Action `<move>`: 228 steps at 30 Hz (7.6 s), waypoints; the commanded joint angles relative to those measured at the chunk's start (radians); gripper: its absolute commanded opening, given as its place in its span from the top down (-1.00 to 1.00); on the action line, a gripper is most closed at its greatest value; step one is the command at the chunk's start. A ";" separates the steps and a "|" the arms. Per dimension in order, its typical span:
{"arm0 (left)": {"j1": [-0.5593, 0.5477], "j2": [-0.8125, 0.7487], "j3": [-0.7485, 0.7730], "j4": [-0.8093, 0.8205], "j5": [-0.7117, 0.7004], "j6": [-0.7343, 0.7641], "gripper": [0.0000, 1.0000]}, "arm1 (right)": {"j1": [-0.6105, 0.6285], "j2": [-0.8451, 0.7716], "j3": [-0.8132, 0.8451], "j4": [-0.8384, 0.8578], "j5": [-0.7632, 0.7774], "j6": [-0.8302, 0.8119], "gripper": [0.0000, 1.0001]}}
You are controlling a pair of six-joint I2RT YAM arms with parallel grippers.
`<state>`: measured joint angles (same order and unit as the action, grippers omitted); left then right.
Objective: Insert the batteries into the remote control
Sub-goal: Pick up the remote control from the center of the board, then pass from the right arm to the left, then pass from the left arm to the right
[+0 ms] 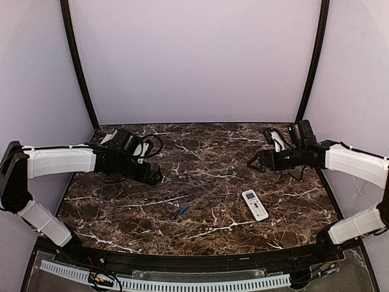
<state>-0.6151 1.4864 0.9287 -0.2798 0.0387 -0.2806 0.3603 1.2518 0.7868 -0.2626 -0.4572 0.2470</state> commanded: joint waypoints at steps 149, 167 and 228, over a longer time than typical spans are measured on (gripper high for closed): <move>-0.675 0.043 -0.130 1.319 -1.024 1.693 0.93 | 0.400 0.051 0.291 0.207 0.032 0.702 -0.61; -0.699 0.256 -0.088 1.779 -1.057 2.083 0.99 | 0.399 0.023 0.106 0.441 -0.118 0.888 -0.03; -0.585 -0.333 -0.109 0.428 -0.558 0.472 -0.67 | 0.167 -0.076 0.026 0.601 -0.196 0.615 1.00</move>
<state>-1.2839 1.2503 0.7914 0.5781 -0.8127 0.8169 0.5343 1.2079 0.8112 0.3836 -0.6849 1.0050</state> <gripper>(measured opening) 0.839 0.209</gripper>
